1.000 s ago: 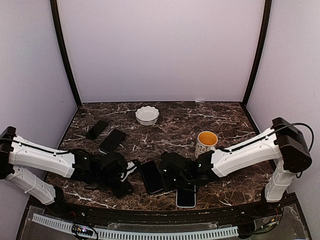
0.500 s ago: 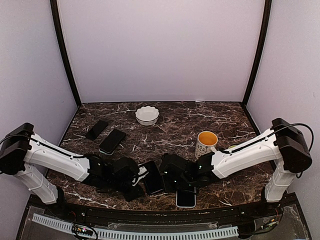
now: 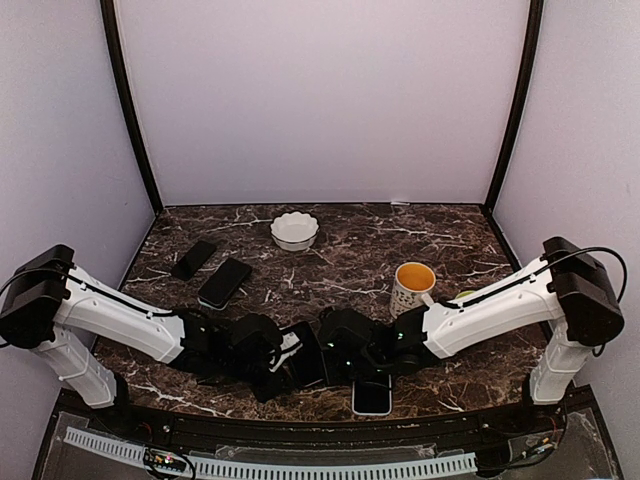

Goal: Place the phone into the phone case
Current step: Adjust the phone with the phone case.

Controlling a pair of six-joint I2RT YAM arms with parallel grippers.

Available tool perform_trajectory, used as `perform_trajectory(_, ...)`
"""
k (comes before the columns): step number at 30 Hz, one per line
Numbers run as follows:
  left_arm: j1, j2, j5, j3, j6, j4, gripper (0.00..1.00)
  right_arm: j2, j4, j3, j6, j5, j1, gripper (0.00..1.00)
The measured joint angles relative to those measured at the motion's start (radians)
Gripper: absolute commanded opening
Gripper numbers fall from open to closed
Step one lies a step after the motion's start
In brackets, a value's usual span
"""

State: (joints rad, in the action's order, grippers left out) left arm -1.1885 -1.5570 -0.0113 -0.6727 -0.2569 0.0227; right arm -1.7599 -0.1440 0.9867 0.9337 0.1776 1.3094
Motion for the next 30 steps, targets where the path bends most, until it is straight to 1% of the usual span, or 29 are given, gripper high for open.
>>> perform_trajectory(6,0.000,0.002,0.002,0.006,0.003,-0.008,0.24,0.032,-0.064,0.000,-0.006,0.051,-0.002,0.22)
perform_trajectory(10,0.000,0.003,0.002,0.007,0.003,-0.010,0.24,0.049,-0.075,0.000,-0.014,0.066,-0.012,0.27)
perform_trajectory(15,0.000,0.003,0.003,0.007,0.010,-0.010,0.24,0.024,-0.080,0.000,-0.016,0.061,-0.013,0.30)
perform_trajectory(17,0.000,0.003,0.003,0.007,0.011,-0.010,0.24,0.003,-0.079,0.000,-0.017,0.053,-0.013,0.23)
perform_trajectory(21,0.000,0.003,0.003,0.008,0.013,-0.011,0.24,-0.024,-0.058,0.011,-0.022,0.027,-0.013,0.06)
perform_trajectory(23,0.000,0.003,0.004,0.008,0.014,-0.011,0.24,-0.024,-0.061,0.016,-0.022,0.021,-0.013,0.02)
perform_trajectory(25,0.000,0.003,0.004,0.008,0.017,-0.011,0.24,-0.024,-0.066,0.022,-0.022,0.022,-0.014,0.00)
perform_trajectory(30,-0.001,0.002,0.019,0.008,0.023,-0.012,0.24,-0.045,-0.058,0.028,-0.015,0.014,-0.013,0.00)
